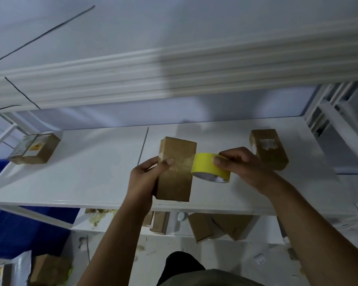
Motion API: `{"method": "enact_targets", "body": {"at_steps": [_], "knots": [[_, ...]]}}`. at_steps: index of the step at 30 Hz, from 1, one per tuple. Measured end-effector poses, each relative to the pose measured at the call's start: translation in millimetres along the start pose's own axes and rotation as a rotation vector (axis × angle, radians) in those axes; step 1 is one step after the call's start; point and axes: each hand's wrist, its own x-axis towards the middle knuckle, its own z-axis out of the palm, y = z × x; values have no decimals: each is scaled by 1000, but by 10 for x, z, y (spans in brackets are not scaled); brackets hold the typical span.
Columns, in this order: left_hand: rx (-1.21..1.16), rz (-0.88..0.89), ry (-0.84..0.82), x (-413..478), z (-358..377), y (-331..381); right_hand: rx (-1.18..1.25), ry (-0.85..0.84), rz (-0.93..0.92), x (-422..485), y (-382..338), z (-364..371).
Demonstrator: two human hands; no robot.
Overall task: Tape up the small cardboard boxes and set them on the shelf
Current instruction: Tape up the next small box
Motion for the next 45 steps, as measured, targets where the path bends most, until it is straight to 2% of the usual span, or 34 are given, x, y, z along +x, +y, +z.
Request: {"method": "enact_targets", "body": {"at_steps": [3,5,7,10,12,14,15,17,19,23,28,32,34,36,40,45], "knots": [[-195,-36,-115,62,-220,6,-433,189,87,150,42,114],[-220,-93,-169,130,-289,-99,-629,191,220,303,85,143],[-263,-181,-171,241,-329,-249,-607,118,235,485,119,152],[-370,-245,-85,461,-504,-378,-366,-9,165,699,160,124],[-314,-247,-82,628,-672,-419,-277,-58,179,805,214,92],[-224,-256,-28,776,-777,-427,-376,-48,236,930,301,81],[-209,-257,35,839,-808,-422,-536,-15,267,998,344,111],[-202,-232,181,974,-857,-412,-1005,107,298,1148,386,238],[-139,-197,245,1075,-895,-428,-1275,159,333,1290,382,407],[-5,-206,180,1230,-961,-528,-1409,-19,462,1557,383,612],[212,-212,137,1473,-980,-578,-1486,-168,521,1702,515,949],[336,-199,53,1542,-1005,-682,-1563,-205,522,1755,540,1126],[398,-183,26,1560,-1033,-707,-1620,-176,422,1736,494,1149],[426,-180,1,1585,-1054,-700,-1631,-136,212,1655,495,1173],[462,-159,-39,1613,-1123,-703,-1480,-116,-1,1394,570,1280],[462,-159,-42,1565,-1154,-660,-1325,102,-327,1093,738,1370]]}}
